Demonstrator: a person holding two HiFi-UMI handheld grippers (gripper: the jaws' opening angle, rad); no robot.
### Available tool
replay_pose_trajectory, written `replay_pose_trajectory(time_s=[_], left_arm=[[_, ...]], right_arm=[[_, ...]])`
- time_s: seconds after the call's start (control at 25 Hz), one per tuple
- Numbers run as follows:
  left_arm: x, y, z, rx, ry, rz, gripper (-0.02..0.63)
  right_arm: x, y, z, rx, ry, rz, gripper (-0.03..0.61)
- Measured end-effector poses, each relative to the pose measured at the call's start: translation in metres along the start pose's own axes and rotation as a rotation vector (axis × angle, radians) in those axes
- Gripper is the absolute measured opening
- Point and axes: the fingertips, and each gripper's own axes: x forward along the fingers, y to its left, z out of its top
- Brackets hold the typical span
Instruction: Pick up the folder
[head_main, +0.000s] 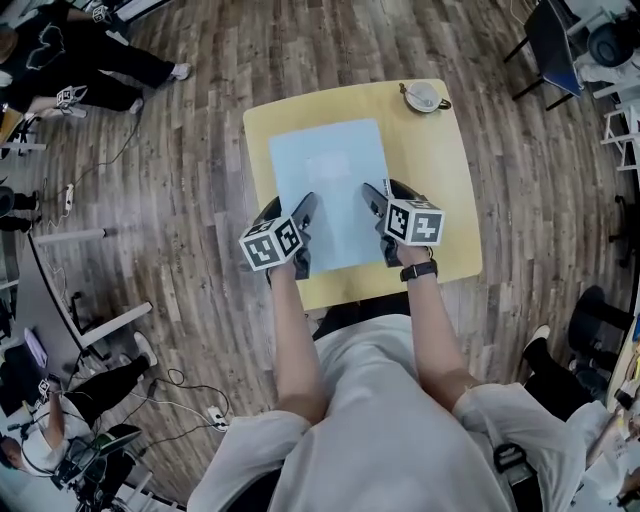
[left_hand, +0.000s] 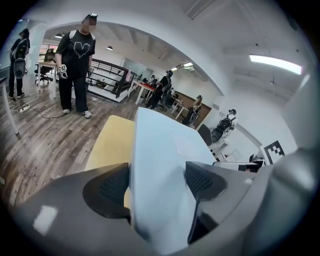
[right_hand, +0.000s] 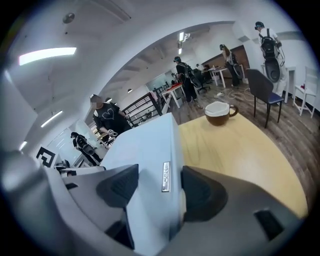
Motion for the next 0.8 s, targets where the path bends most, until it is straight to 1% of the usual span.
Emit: replay_pose_trajectory(time_s=[0.16, 0.32, 0.52, 0.8], left_arm=[[-0.016, -0.013, 0.017, 0.019, -0.052, -0.014, 0.364], [-0.039, -0.028, 0.034, 0.062, -0.107, -0.035, 0.362], [-0.062, -0.044, 0.062, 0.114, -0.193, -0.061, 0.362], [-0.094, -0.063, 0.091, 0.165, -0.283, -0.084, 0.360]], right_arm=[[-0.018, 0.012, 0.019, -0.038, -0.057, 0.004, 0.287], [-0.042, 0.028, 0.035, -0.064, -0.127, 0.019, 0.285], [-0.066, 0.048, 0.062, -0.123, -0.219, 0.033, 0.285], [-0.095, 0.072, 0.088, -0.168, -0.303, 0.044, 0.284]])
